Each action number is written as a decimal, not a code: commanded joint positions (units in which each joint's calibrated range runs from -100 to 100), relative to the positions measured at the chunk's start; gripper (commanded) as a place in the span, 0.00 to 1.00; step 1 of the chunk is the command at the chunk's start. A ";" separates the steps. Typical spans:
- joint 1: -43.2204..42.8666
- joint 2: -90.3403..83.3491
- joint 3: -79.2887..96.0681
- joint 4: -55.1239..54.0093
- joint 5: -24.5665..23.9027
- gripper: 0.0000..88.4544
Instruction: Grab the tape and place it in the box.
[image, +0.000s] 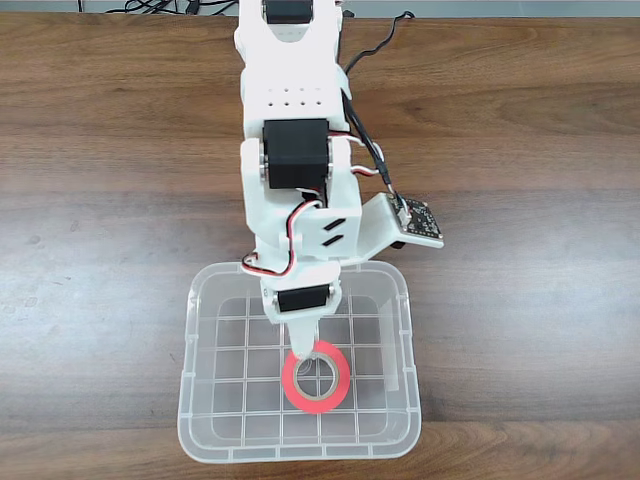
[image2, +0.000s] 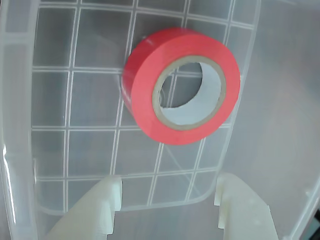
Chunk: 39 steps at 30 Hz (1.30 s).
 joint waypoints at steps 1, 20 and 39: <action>1.88 -3.52 -5.74 0.04 0.33 0.21; 2.18 -22.83 -5.48 18.28 -0.20 0.02; 2.18 -61.68 43.40 16.65 1.43 0.02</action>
